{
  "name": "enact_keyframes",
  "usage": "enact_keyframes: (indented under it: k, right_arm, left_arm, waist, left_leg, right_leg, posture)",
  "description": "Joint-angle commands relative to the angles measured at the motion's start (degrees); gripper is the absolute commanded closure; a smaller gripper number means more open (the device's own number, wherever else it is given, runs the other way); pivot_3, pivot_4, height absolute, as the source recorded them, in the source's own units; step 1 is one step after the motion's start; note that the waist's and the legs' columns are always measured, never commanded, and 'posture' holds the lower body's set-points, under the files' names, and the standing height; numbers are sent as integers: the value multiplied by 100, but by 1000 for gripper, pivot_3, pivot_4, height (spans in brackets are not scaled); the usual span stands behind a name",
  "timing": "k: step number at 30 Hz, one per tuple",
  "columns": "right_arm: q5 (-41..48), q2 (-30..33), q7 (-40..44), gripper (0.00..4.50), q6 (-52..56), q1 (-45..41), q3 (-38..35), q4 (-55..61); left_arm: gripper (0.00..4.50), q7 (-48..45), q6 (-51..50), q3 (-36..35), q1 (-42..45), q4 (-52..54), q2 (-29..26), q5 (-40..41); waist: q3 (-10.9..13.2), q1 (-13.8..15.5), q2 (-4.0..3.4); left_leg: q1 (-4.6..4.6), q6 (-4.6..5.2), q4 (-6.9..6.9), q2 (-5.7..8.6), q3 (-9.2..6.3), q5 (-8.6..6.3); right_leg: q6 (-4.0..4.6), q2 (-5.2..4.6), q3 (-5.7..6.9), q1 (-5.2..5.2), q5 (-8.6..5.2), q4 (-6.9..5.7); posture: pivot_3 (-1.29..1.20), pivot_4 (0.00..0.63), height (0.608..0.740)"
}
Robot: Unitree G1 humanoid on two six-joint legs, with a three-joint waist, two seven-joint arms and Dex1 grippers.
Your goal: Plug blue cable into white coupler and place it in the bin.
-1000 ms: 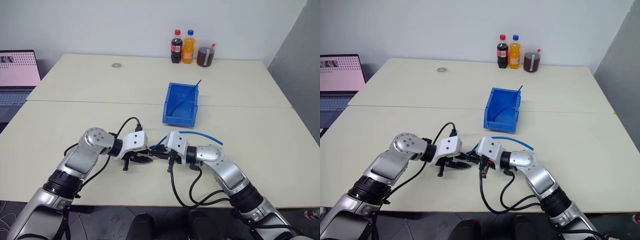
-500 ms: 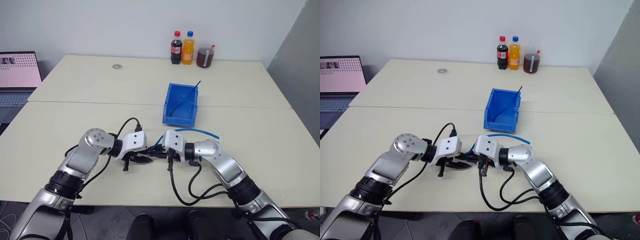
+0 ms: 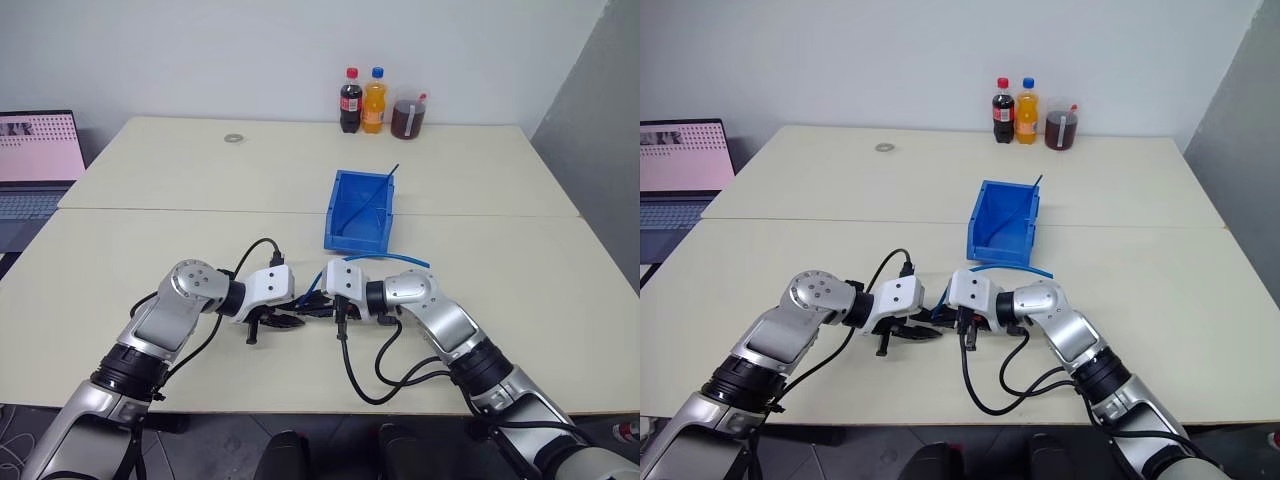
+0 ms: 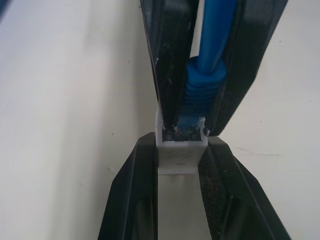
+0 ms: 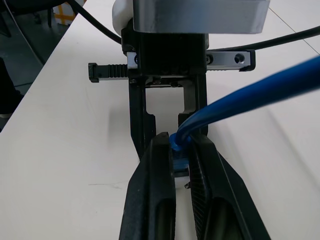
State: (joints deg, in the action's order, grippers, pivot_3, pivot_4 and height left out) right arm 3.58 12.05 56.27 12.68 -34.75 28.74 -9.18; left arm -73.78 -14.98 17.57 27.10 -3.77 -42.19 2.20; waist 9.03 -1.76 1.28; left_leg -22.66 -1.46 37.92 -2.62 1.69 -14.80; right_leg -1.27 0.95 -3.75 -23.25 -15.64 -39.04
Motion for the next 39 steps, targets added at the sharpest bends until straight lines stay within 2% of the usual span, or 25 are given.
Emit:
enact_keyframes:
  k: [1,10,20,24,28,31,39]
  right_arm:
    - [-193,-174,161,4391,245,111,426,-385]
    - [-542,-191,232,4391,426,120,765,-481]
    - [-795,-216,361,4391,1113,132,1020,-460]
    - [-699,-337,374,4391,1302,215,997,-450]
    - [-688,-357,366,4391,1148,377,1000,-469]
    - [-758,-349,369,4391,1041,484,1067,-527]
    - [-921,-340,443,4391,1070,535,1232,-707]
  left_arm:
    - [3723,21,-44,173,-113,197,133,-7]
    - [3723,70,-23,175,-171,176,197,-32]
    - [3723,133,-31,153,-231,165,301,-75]
    - [3723,155,-15,140,-241,148,320,-82]
    - [3723,166,13,113,-264,137,343,-92]
    - [3723,175,68,73,-320,134,339,-96]
    - [3723,200,53,20,-381,210,334,-98]
  waist:
    - [-9,-5,-2]
    - [-57,-12,-15]
    - [-160,-16,-43]
    - [-165,-20,-43]
    - [-167,-28,-40]
    - [-201,-42,-31]
    - [-241,-61,-55]
  left_leg:
    - [1,0,0,0,0,0]
    - [20,0,-5,-1,7,0]
    - [33,3,-11,-1,11,-2]
    - [75,12,-16,-2,14,-9]
    - [118,19,-27,-6,13,-15]
    - [193,18,-94,10,33,-16]
    - [194,17,-110,2,11,-26]
  right_leg:
    - [0,1,0,1,0,0]
    - [4,8,-6,9,-3,-3]
    - [14,12,-11,14,-9,-4]
    - [53,11,-17,25,-35,-1]
    - [59,7,-22,90,-51,3]
    - [53,-11,-37,111,-76,13]
    - [54,-7,-31,122,-99,7]
  posture:
    - [0,150,740]
    - [0,150,740]
    - [0,150,740]
    - [0,150,740]
    - [0,150,740]
    - [0,150,740]
    - [0,150,740]
